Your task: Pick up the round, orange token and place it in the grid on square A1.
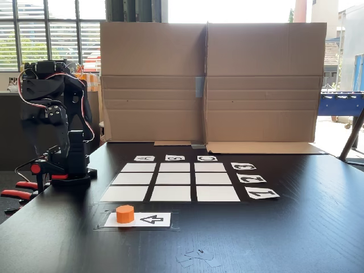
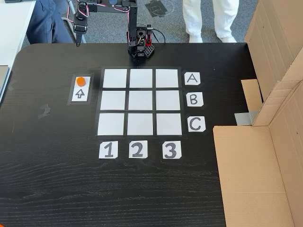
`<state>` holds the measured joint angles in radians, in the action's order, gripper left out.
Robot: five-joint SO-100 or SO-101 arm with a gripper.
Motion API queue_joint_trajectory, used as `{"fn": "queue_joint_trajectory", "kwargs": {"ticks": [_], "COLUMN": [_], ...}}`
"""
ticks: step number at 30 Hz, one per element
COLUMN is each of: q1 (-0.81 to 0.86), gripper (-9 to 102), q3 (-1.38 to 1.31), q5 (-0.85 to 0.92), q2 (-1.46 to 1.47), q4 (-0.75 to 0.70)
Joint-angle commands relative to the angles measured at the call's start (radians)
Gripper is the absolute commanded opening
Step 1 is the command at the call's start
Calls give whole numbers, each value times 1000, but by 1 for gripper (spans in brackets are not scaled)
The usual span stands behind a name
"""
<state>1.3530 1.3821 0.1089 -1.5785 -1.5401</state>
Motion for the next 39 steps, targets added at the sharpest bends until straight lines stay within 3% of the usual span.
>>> {"fn": "queue_joint_trajectory", "kwargs": {"ticks": [1,9,26,39], "q1": [-54,-166,-339,-364], "gripper": [23,24,24,24], "q3": [-91,-176,-221,-270], "q5": [0,-23,-336,-537], "q2": [44,163,328,431], "q4": [2,0,3,9]}}
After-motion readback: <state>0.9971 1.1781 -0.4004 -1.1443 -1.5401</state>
